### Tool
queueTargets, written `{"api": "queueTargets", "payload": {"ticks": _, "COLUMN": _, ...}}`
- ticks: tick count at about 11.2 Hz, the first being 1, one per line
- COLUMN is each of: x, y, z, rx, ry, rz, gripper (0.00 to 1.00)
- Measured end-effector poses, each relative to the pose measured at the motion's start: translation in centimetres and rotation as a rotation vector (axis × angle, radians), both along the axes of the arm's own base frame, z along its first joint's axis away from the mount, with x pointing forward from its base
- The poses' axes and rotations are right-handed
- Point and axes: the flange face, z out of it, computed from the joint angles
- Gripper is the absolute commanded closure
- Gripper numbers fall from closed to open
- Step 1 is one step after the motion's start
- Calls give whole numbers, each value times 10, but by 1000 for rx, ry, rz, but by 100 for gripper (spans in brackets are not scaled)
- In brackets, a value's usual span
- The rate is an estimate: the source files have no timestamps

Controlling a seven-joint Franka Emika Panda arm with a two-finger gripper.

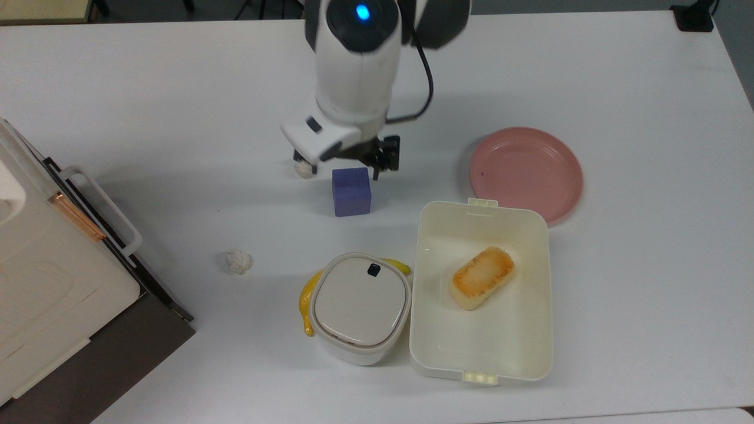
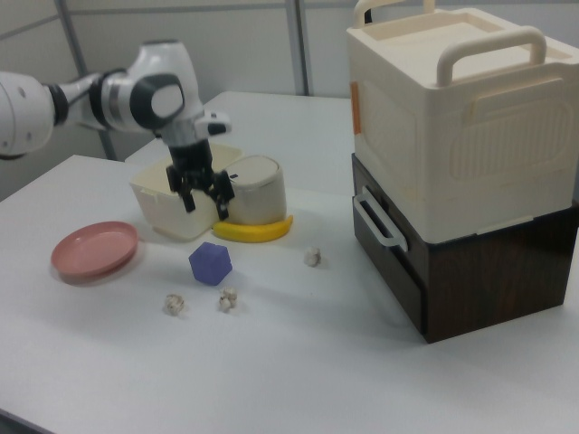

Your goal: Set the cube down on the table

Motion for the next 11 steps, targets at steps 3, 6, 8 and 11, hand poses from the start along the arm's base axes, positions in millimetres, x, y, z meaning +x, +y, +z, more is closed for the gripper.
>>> {"api": "queueTargets", "payload": {"ticks": 3, "x": -42, "y": -78, "z": 125, "rx": 56, "ry": -80, "rz": -98, "gripper": 0}}
{"api": "queueTargets", "payload": {"ticks": 6, "x": -84, "y": -132, "z": 179, "rx": 91, "ry": -94, "rz": -113, "gripper": 0}}
{"api": "queueTargets", "payload": {"ticks": 8, "x": -86, "y": -140, "z": 169, "rx": 97, "ry": -63, "rz": -108, "gripper": 0}}
{"api": "queueTargets", "payload": {"ticks": 11, "x": -86, "y": -142, "z": 164, "rx": 98, "ry": -52, "rz": -97, "gripper": 0}}
